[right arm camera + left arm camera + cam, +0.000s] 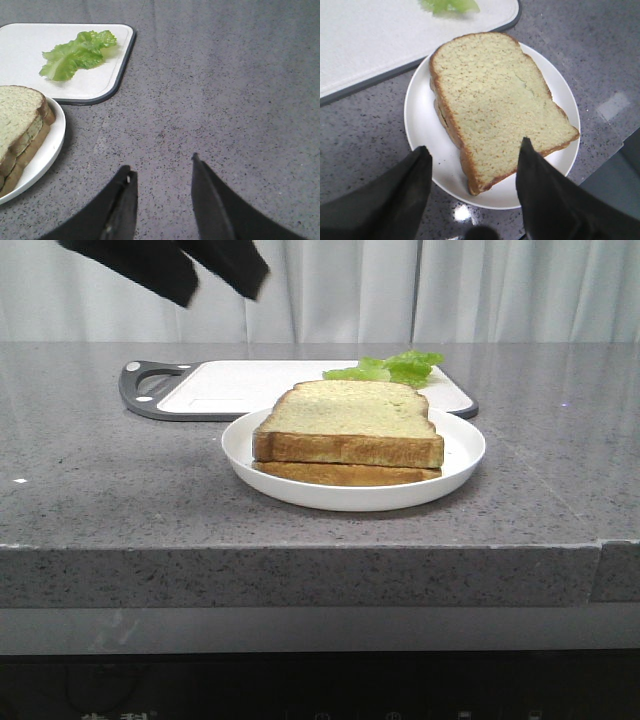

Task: Left arm grabs bread, right arm adds lettuce
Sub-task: 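Lower the left gripper onto the top bread slice and grasp it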

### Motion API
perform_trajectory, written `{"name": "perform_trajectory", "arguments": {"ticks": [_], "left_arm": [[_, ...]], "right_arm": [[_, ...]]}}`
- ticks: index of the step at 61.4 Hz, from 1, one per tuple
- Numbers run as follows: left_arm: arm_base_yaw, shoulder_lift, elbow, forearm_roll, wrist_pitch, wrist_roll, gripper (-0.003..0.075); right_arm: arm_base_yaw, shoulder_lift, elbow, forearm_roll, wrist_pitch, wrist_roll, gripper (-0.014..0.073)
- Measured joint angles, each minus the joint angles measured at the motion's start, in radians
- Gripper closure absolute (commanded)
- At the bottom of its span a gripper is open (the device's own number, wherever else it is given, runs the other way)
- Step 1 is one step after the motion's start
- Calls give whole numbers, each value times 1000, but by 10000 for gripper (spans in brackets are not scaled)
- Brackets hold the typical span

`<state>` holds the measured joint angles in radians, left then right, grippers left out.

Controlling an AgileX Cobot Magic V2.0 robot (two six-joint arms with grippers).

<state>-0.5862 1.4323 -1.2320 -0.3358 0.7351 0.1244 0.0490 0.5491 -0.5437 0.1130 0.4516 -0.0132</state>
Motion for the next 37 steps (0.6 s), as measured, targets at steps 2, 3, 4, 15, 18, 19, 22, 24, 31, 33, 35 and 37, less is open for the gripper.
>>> {"name": "perform_trajectory", "arguments": {"ticks": [2,3,4,15,18,19,22,24,31,33,35,37], "left_arm": [[-7,32,-28,14,20,-20,335],[-11,45,-39,17,28,-27,335],[-13,63,-50,17,38,-32,335],[-17,208,-186,28,167,-82,335],[-17,241,-219,28,188,-87,335],[-17,249,-225,28,193,-89,335],[-17,272,-242,30,204,-94,335],[-17,288,-254,30,210,-99,334],[-17,328,-277,32,211,-110,334],[-17,338,-279,32,212,-112,335],[-17,346,-279,32,213,-114,335],[-17,352,-281,32,213,-114,335]], "right_arm": [[0,0,0,0,0,0,293],[0,0,0,0,2,0,293],[0,0,0,0,2,0,293],[0,0,0,0,2,0,293],[0,0,0,0,4,0,293],[0,0,0,0,4,0,293],[0,0,0,0,4,0,293],[0,0,0,0,4,0,293],[0,0,0,0,6,0,293],[0,0,0,0,6,0,293],[0,0,0,0,6,0,293],[0,0,0,0,6,0,293]]}}
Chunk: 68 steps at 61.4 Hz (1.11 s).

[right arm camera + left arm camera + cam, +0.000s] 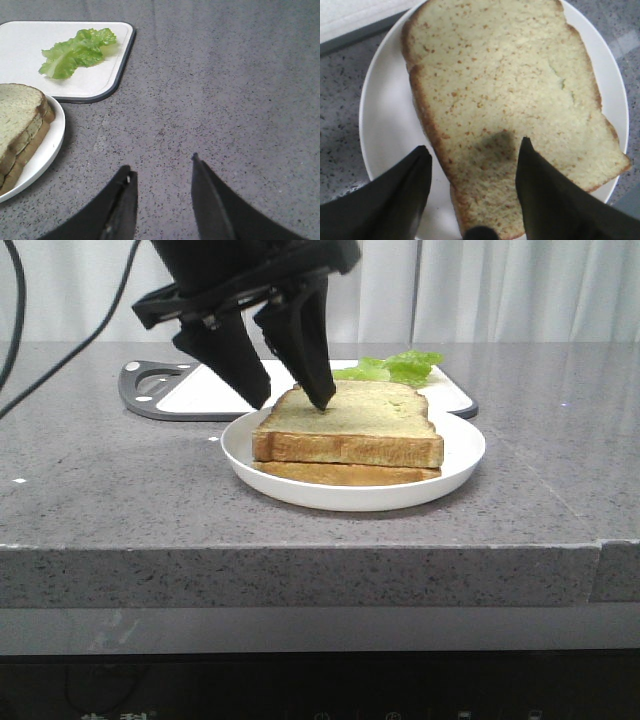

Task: Left arm grabs bread, right arm adds lettuce
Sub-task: 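Lower the left gripper onto the top bread slice and grasp it, then lift the top bread slice with the left gripper and hold it aside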

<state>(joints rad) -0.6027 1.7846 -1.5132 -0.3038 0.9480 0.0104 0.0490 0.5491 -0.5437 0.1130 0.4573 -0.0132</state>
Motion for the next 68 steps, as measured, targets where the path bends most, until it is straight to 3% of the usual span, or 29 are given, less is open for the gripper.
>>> {"name": "perform_trajectory", "arguments": {"ticks": [21,45,68], "left_arm": [[0,26,-6,-11,5,0,356],[0,26,-10,-17,5,-2,742],[0,-3,-12,11,5,-4,741]], "right_arm": [[0,0,0,0,0,0,293],[0,0,0,0,0,0,293],[0,0,0,2,-9,0,293]]}}
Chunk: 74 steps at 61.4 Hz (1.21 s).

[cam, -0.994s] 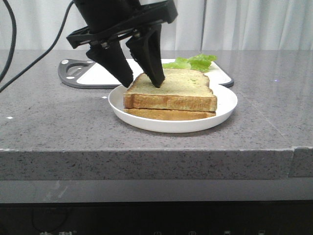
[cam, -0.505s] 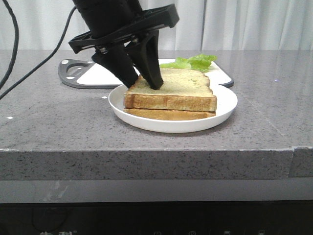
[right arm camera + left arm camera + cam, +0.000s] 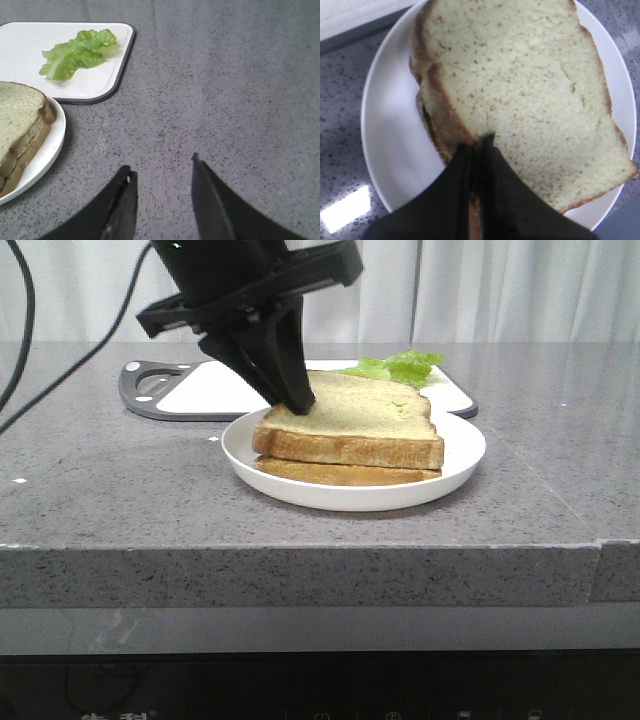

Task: Left arm grabs bread, right arm adds lettuce
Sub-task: 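Lift the top bread slice with the left gripper and hold it aside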

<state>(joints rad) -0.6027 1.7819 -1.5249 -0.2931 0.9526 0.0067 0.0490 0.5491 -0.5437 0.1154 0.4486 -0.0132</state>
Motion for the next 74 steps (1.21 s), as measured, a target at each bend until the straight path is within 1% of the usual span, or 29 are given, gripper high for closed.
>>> {"name": "perform_trajectory", "arguments": {"ticks": [11,20,27,33,40,52,63,69,74], "left_arm": [[9,-108,0,15,7,0,741],[50,-234,7,28,16,0,741],[90,-339,51,29,18,0,741],[109,-430,122,31,11,0,741],[112,-533,235,28,-12,0,741],[114,-661,413,-1,-80,0,741],[127,-703,480,-36,-139,10,741],[180,-701,484,-105,-140,70,741],[257,-699,484,-228,-130,185,741]], "right_arm": [[0,0,0,27,-56,0,293],[0,0,0,56,-93,0,293],[0,4,0,73,-97,0,293],[0,28,-9,89,-87,0,293],[0,109,-59,104,-29,0,293],[0,309,-212,115,88,-16,293],[0,503,-353,200,152,-99,293],[0,614,-425,267,170,-146,286],[0,698,-495,333,186,-197,241]]}}
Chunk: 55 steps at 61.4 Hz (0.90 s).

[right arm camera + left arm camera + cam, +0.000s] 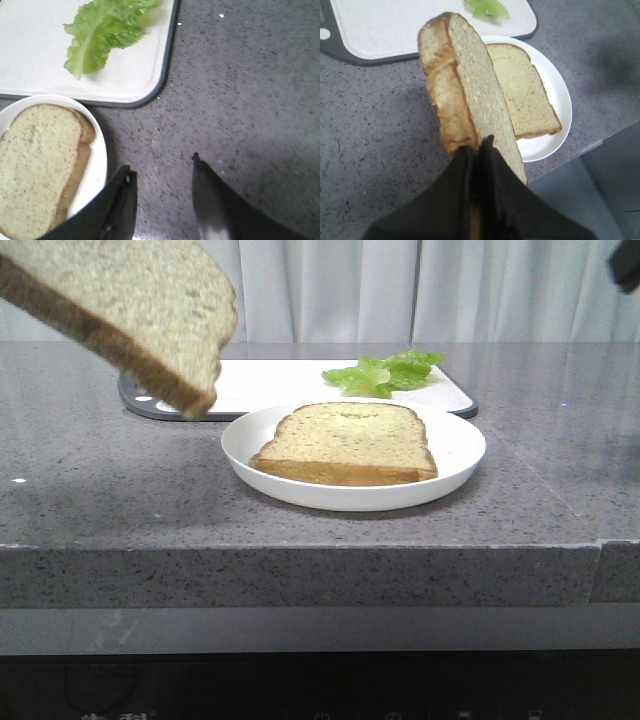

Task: Left arm grabs bread, right arm adds lettuce
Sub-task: 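Lift the top bread slice with the left gripper and hold it aside, then reach the right gripper to the lettuce leaf and grasp it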

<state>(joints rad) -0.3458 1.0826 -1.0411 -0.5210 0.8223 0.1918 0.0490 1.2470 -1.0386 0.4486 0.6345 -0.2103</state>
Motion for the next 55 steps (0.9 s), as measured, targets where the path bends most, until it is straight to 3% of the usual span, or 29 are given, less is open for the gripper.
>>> {"name": "perform_trajectory", "arguments": {"ticks": [7,14,31,55], "left_arm": [[124,10,0,-147,42,143,741],[189,12,0,-183,57,185,741],[195,14,0,-204,71,203,741],[195,16,0,-206,74,203,741]], "right_arm": [[0,134,-100,104,22,-69,158],[0,261,-197,185,34,-109,154],[0,549,-458,344,69,-144,154],[0,821,-704,389,98,-146,154]]}}
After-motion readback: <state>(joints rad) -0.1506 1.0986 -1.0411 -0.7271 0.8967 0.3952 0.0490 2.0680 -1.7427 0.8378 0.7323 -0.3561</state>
